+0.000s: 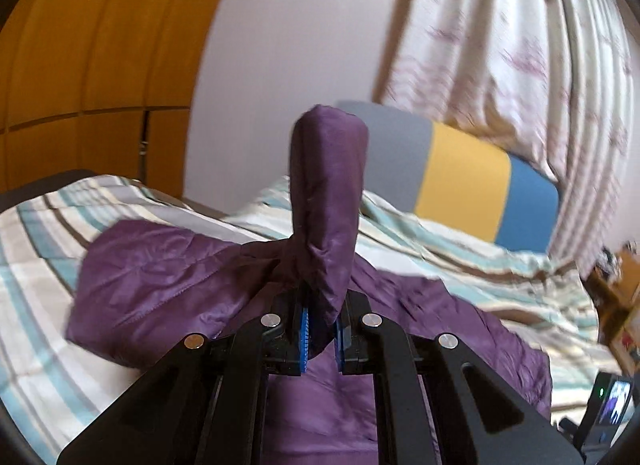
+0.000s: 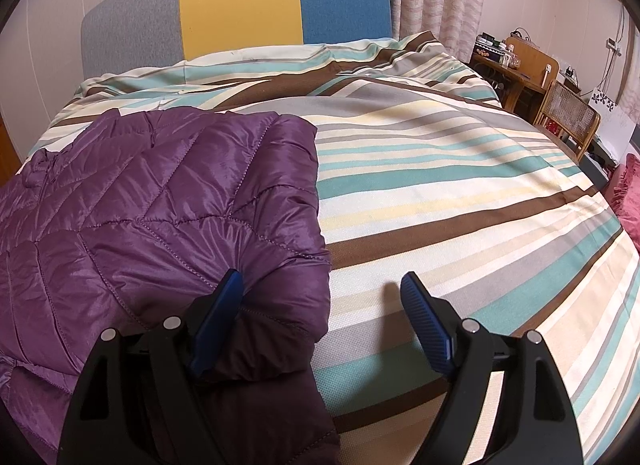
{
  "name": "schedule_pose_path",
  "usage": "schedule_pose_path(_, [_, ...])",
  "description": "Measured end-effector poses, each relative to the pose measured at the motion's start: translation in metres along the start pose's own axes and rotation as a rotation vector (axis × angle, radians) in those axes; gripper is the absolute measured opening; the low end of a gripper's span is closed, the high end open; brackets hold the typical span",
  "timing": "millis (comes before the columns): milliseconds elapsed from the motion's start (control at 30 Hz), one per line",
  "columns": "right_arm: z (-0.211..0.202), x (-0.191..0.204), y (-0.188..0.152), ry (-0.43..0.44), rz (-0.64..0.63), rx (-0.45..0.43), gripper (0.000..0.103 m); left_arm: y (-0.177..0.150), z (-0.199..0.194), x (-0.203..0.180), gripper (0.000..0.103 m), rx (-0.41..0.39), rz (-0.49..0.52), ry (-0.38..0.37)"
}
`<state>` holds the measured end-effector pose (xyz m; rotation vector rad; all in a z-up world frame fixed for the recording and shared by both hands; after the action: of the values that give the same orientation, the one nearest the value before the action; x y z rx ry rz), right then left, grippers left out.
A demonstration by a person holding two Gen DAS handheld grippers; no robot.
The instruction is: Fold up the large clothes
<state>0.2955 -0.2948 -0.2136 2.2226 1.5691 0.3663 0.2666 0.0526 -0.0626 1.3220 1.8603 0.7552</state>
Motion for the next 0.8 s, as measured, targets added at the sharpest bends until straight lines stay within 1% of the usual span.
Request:
schedule_pose_path(100, [0.0,0.0,0.0,-0.001,0.0,0.0,0.081,-0.014,0.009,-0.03,0.009,0.032,0.064,-0.015])
schedule_pose_path(267, [0.0,0.0,0.0,-0.001,-0.001,0.0,0.082,-0.037,0.025,-0.069,0.009,0.094,0.153,-0.04])
schedule_pose_path(400, [0.0,-0.001,0.0,0.001,0.0,0.0,0.082,-0.054,0.037,-0.091,0.009,0.143,0.225,-0.068])
schedule_pose_path(433, [0.0,0.0,0.0,0.001,0.0,0.0,0.082,-0.06,0.042,-0.098,0.009,0.169,0.263,-0.07])
schedule_pose_path(567, [0.0,0.0,0.0,0.0,0.0,0.0,0.082,-0.074,0.057,-0.112,0.01,0.24,0.342,-0.086])
schedule_pose_path(600, [0.0,0.0,0.0,0.0,0.0,-0.001,0.082,-0.077,0.06,-0.113,0.015,0.257,0.356,-0.087])
schedule_pose_path(667, [0.0,0.0,0.0,0.002,0.001,0.0,0.082,-0.083,0.065,-0.118,0.051,0.311,0.378,-0.137])
schedule_pose_path(700, [0.0,0.0,0.0,0.002,0.001,0.0,0.082,-0.086,0.064,-0.12,0.086,0.332,0.382,-0.168])
schedule_pose_path(733, [0.0,0.0,0.0,0.001,0.001,0.0,0.082,-0.089,0.06,-0.122,0.096,0.34,0.385,-0.203])
schedule_pose_path(800, [0.0,0.0,0.0,0.005,0.003,0.001,0.082,-0.093,0.047,-0.126,0.096,0.328,0.395,-0.275])
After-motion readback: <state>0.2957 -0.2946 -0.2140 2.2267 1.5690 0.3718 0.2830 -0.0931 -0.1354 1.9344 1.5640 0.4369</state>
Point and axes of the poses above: each gripper's, at about its wrist camera, not at the fingertips, and z roughly the way its jaws point, x to its left, y to its top, the point moved 7 cm from there along z, roughly the way its jaws point, and after that the axes turned 13 degrees about x, right-handed, at the moved point
